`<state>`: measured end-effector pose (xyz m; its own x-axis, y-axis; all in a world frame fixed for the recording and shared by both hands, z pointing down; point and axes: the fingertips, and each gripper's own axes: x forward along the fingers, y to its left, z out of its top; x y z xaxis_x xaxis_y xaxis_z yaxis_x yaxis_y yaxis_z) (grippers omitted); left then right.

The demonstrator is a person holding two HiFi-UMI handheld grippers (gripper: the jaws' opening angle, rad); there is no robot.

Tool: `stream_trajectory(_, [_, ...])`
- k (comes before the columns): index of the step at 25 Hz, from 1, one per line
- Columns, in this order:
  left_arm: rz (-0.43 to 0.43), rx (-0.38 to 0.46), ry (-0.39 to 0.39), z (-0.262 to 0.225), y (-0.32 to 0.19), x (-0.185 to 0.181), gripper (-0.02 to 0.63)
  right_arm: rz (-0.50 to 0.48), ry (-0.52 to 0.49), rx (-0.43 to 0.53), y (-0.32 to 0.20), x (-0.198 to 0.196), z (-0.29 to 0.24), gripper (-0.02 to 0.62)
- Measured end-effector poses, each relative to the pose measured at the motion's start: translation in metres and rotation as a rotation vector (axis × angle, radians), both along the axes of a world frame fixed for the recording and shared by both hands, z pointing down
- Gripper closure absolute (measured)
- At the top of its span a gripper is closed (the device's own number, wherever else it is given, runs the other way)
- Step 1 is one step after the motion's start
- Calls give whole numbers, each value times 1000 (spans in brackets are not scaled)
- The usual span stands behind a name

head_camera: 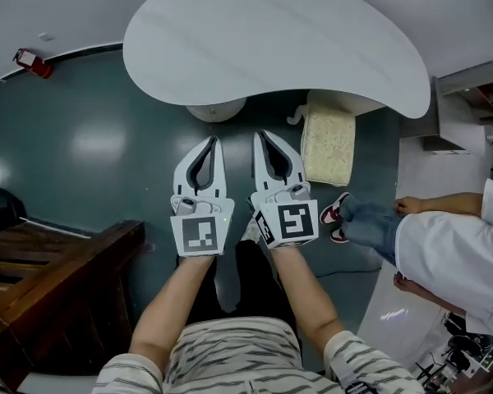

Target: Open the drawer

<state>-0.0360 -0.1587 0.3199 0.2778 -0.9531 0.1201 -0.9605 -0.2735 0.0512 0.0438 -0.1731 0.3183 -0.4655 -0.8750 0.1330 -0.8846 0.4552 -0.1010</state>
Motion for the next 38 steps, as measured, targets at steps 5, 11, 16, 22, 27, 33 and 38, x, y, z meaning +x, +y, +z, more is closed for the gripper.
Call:
stream_trajectory(5, [-8, -13, 2, 52, -13, -13, 603, 30, 5, -12, -12, -5, 47, 591])
stream_trajectory(11, [-8, -27, -13, 107, -20, -15, 603, 56, -2, -26, -17, -6, 94, 591])
stream_trajectory(16, [-7, -27, -14, 145, -35, -11, 603, 76, 16, -18, -27, -1, 128, 591])
stream_trajectory(22, [-14, -9, 6, 175, -43, -18, 603, 100, 24, -10, -33, 0, 157, 591])
stream_trajectory(27, [-13, -5, -1, 205, -53, -19, 603, 93, 28, -5, -38, -5, 184, 591])
stream_trajectory(33, [-23, -2, 12, 238, -61, -23, 603, 92, 25, -8, -38, -9, 217, 591])
stream_trajectory(38, [-37, -6, 5, 257, -75, -24, 603, 89, 25, -4, -45, -8, 235, 591])
